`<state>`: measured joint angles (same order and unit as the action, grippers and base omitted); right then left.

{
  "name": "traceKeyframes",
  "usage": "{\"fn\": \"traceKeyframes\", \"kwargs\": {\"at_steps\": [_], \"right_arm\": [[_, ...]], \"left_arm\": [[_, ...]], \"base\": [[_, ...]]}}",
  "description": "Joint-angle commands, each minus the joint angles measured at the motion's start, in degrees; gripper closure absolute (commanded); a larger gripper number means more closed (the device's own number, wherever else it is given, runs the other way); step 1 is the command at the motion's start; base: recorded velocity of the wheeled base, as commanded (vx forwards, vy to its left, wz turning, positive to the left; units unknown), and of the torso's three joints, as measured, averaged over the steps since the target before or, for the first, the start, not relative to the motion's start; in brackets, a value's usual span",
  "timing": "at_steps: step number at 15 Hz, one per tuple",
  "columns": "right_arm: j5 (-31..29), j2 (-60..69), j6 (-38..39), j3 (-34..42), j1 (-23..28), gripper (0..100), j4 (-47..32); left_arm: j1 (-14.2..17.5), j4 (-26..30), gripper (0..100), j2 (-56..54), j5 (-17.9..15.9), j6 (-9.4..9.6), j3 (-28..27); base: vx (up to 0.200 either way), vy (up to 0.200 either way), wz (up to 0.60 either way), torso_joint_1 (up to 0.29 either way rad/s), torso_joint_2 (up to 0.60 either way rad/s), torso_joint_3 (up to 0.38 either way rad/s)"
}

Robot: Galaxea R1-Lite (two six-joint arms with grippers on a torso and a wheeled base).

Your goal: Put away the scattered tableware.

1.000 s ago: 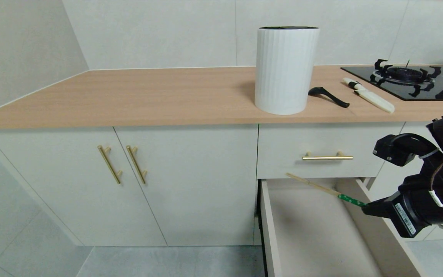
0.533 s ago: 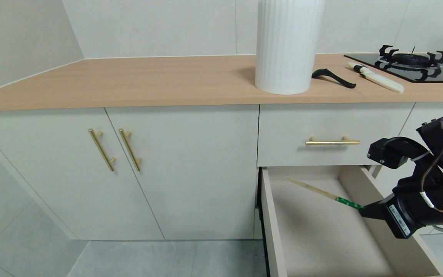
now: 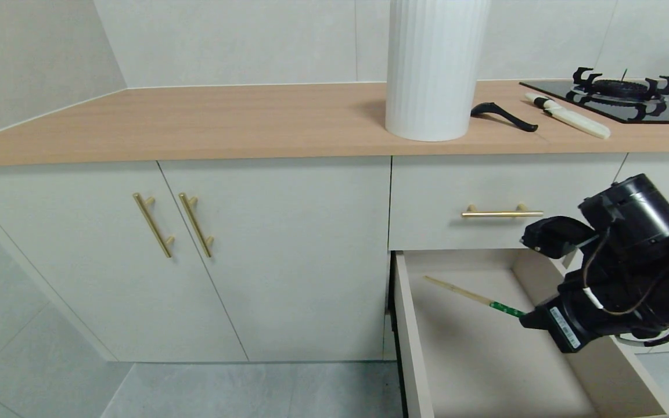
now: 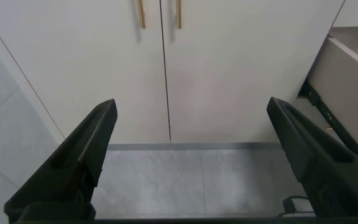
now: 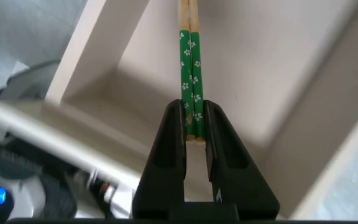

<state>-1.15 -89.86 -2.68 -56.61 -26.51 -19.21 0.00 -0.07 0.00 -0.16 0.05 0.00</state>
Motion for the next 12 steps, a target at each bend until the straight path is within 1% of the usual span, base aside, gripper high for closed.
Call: {"fn": "traceKeyframes", "kwargs": {"at_steps": [1,2,3,5,6,7,10,12], "right_arm": [[-0.3,-10.7,2.2,0.0,0.1,100,5.6],[-0.3,-13.7,3.7,-0.4,0.1,100,7.8],[-0.3,-16.3,6.7,-1.8,0.1,100,10.3],[-0.6,-20.4,14.1,-5.3,0.1,100,12.4],[-1.0,-21.3,15.3,-6.1,0.1,100,12.4],[-2.7,-23.6,16.7,-7.5,0.1,100,12.5],[-6.9,-28.1,16.9,-8.3,0.1,100,15.0],[-7.3,-30.2,17.9,-8.3,0.1,100,16.9]], "left_arm": [[0.0,0.0,0,0.0,0.0,-0.05,0.0],[0.0,0.0,0,0.0,0.0,0.04,0.0],[0.0,0.0,0,0.0,0.0,-0.05,0.0],[0.0,0.0,0,0.0,0.0,-0.05,0.0],[0.0,0.0,0,0.0,0.0,-0.05,0.0],[0.0,0.0,0,0.0,0.0,0.04,0.0],[0.0,0.0,0,0.0,0.0,-0.05,0.0],[0.0,0.0,0,0.0,0.0,-0.05,0.0]], "base": [[0.0,0.0,0.0,0.0,0.0,0.0],[0.0,0.0,0.0,0.0,0.0,0.0],[0.0,0.0,0.0,0.0,0.0,0.0],[0.0,0.0,0.0,0.0,0.0,0.0],[0.0,0.0,0.0,0.0,0.0,0.0],[0.0,0.0,0.0,0.0,0.0,0.0],[0.0,0.0,0.0,0.0,0.0,0.0],[0.0,0.0,0.0,0.0,0.0,0.0]]}}
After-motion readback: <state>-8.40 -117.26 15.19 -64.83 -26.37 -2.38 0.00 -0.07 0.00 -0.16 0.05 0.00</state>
